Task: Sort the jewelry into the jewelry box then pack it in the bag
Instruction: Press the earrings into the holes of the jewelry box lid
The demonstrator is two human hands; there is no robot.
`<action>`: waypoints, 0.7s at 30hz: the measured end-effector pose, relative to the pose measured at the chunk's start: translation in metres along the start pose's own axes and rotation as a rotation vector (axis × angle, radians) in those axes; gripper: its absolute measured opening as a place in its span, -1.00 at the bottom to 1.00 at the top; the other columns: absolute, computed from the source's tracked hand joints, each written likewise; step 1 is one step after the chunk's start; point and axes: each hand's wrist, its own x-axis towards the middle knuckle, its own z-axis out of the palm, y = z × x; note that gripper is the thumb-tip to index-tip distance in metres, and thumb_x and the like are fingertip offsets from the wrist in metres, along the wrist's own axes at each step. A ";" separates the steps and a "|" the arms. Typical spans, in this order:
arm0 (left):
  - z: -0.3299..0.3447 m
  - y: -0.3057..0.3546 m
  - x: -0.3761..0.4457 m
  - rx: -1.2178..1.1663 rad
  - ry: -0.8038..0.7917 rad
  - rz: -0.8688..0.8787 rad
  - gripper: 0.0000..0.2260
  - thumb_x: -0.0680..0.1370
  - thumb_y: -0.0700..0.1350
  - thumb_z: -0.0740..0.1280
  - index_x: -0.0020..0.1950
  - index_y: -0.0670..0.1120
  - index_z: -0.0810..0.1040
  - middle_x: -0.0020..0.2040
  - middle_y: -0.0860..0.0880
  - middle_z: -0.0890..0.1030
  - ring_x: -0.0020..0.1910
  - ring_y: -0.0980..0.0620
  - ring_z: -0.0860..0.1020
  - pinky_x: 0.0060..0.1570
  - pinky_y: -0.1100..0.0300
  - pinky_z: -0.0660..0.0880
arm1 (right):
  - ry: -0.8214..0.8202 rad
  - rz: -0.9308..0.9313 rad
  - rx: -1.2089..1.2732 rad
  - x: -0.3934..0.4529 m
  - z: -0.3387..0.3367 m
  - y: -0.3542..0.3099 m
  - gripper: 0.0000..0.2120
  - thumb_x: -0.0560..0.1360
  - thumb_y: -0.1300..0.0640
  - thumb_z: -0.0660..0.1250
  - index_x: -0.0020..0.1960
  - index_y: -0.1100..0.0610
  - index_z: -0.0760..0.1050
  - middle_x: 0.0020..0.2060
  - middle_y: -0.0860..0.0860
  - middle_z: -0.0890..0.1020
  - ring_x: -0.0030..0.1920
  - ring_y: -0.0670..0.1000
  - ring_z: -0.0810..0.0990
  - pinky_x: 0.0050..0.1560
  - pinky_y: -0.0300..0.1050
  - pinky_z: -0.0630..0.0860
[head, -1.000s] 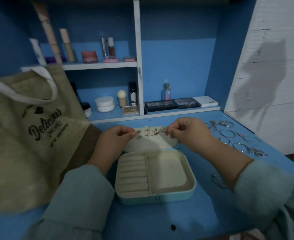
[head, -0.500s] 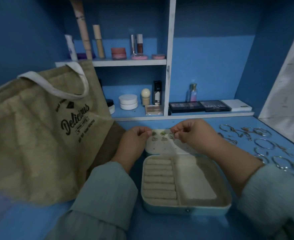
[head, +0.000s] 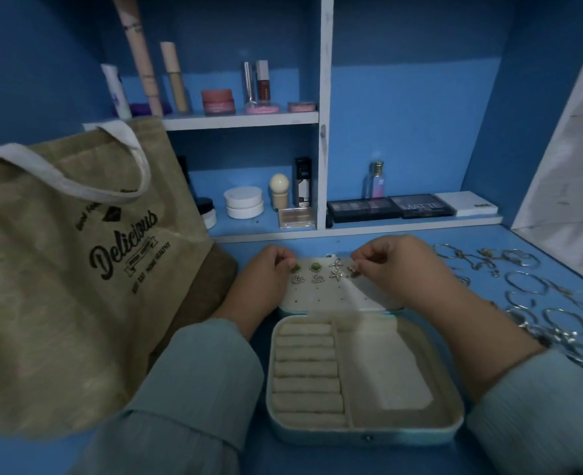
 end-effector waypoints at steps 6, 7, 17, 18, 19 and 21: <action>-0.001 0.002 0.002 0.027 0.015 0.009 -0.89 0.62 -0.10 0.17 -0.01 -0.05 0.47 -0.17 0.13 0.47 -0.23 0.25 0.41 -0.30 0.38 0.31 | -0.009 -0.036 -0.007 -0.005 0.006 0.002 -0.90 0.48 0.05 0.36 -0.20 -0.06 0.58 -0.23 -0.04 0.64 -0.17 -0.01 0.62 -0.32 -0.34 0.39; -0.001 0.002 0.001 0.030 0.023 0.012 -0.89 0.62 -0.10 0.17 -0.01 -0.05 0.47 -0.17 0.13 0.47 -0.22 0.25 0.41 -0.29 0.40 0.31 | -0.016 -0.050 -0.002 -0.005 0.006 0.002 -0.87 0.48 0.04 0.36 -0.25 -0.09 0.55 -0.23 -0.04 0.65 -0.17 -0.01 0.62 -0.31 -0.33 0.40; -0.010 0.005 -0.005 -0.401 0.123 0.011 -0.90 0.60 -0.10 0.21 -0.06 0.00 0.51 -0.05 0.09 0.59 -0.04 0.14 0.54 -0.02 0.42 0.45 | 0.025 -0.270 0.098 -0.013 0.007 -0.003 -0.93 0.39 0.07 0.45 -0.27 -0.02 0.60 -0.34 -0.10 0.54 -0.35 -0.19 0.44 -0.29 -0.41 0.32; -0.011 0.005 -0.007 -0.487 0.118 -0.009 -0.89 0.60 -0.11 0.21 -0.01 -0.04 0.53 -0.03 0.02 0.61 0.00 0.06 0.57 0.05 0.27 0.49 | 0.037 -0.316 0.090 -0.014 0.007 -0.006 -0.95 0.37 0.08 0.47 -0.26 0.00 0.62 -0.33 -0.10 0.54 -0.33 -0.19 0.44 -0.26 -0.42 0.33; -0.013 0.006 -0.010 -0.559 0.111 -0.029 -0.86 0.60 -0.12 0.20 0.04 -0.10 0.53 -0.01 -0.04 0.62 0.03 0.01 0.58 0.07 0.19 0.51 | 0.053 -0.371 0.066 -0.014 0.008 -0.008 -0.96 0.36 0.08 0.48 -0.24 0.03 0.64 -0.30 -0.08 0.56 -0.30 -0.18 0.45 -0.22 -0.41 0.35; -0.016 0.007 -0.015 -0.678 0.086 -0.050 -0.81 0.62 -0.15 0.16 0.13 -0.20 0.50 0.03 -0.12 0.62 0.06 -0.02 0.58 0.07 0.18 0.52 | 0.098 -0.496 -0.021 -0.013 0.010 -0.011 -0.94 0.36 0.08 0.49 -0.20 0.06 0.67 -0.29 -0.04 0.59 -0.23 -0.10 0.47 -0.12 -0.25 0.43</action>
